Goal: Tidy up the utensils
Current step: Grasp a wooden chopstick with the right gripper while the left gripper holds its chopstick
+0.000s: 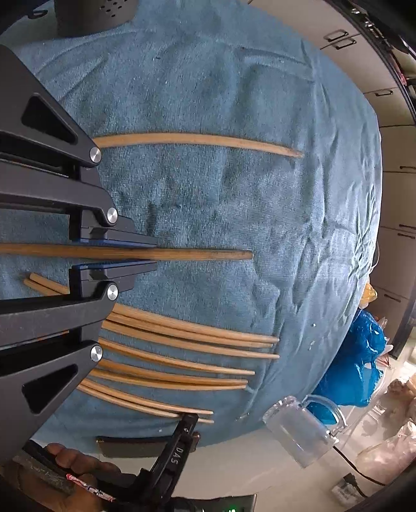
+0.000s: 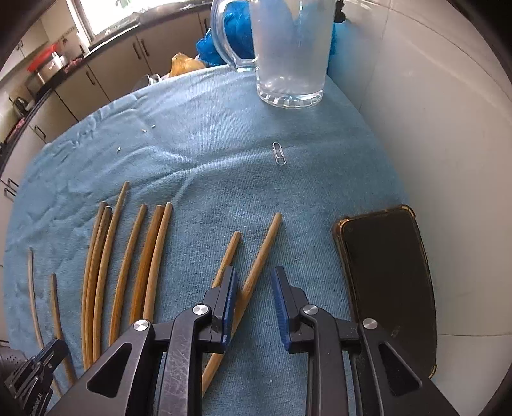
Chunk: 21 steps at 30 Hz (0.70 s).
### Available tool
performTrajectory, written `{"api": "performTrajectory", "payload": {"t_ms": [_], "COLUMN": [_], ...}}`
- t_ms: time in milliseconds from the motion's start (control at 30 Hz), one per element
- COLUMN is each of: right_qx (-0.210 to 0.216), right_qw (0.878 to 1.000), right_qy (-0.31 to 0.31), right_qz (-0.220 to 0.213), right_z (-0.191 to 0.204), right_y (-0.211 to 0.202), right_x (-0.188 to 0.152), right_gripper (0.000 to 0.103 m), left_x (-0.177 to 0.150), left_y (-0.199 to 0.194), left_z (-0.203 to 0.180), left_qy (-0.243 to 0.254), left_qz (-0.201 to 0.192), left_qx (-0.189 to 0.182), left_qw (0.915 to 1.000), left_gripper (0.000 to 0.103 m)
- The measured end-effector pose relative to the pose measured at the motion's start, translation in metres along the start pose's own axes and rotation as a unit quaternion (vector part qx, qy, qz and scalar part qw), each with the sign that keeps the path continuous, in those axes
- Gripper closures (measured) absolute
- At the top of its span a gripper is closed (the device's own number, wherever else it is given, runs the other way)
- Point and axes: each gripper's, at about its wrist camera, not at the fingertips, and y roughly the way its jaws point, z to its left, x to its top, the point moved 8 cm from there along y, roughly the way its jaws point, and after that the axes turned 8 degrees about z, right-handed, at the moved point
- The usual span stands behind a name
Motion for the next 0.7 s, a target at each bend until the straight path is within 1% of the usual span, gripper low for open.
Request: {"api": "performTrajectory", "payload": {"t_ms": [33,100,200,333,400,467,533,600,700], "right_qx": [-0.002,0.014,0.057,0.087,0.096,0.117,0.124,0.143,0.161], "right_qw": [1.000,1.000,0.998,0.995,0.993,0.989,0.986,0.981,0.974], "right_qy": [-0.004,-0.007,0.011,0.017,0.013,0.006,0.000,-0.007,-0.021], "right_qz": [-0.001,-0.005,-0.016,-0.051,-0.072,-0.092,-0.110,-0.130,-0.161], "right_z": [0.001,0.000,-0.005,-0.008,-0.007,-0.004,-0.001,0.004,0.020], "right_y": [0.000,-0.001,-0.008,-0.031,-0.047,-0.066,-0.081,-0.099,-0.124], "right_x": [0.001,-0.002,-0.013,-0.033,-0.048,-0.064,-0.078,-0.093,-0.108], "right_gripper": [0.090,0.096,0.096,0.096,0.096,0.096,0.096,0.096,0.096], "left_x": [-0.002,-0.006,-0.012,-0.023,-0.034,-0.040,-0.049,-0.063,-0.077], "left_y": [0.000,-0.004,-0.019,-0.044,-0.062,-0.076,-0.091,-0.112,-0.139], "left_z": [-0.001,-0.002,-0.003,-0.008,-0.013,-0.018,-0.021,-0.023,-0.017], "left_qy": [0.011,0.011,0.013,0.022,0.029,0.038,0.048,0.061,0.068], "left_qz": [0.001,0.001,-0.016,-0.039,-0.058,-0.077,-0.097,-0.124,-0.155], "left_qx": [-0.006,-0.025,-0.049,-0.079,-0.095,-0.103,-0.105,-0.108,-0.116], "left_qw": [0.9999,0.9996,0.9986,0.9958,0.9934,0.9910,0.9885,0.9845,0.9788], "left_gripper": [0.096,0.096,0.096,0.096,0.096,0.096,0.096,0.096,0.096]}}
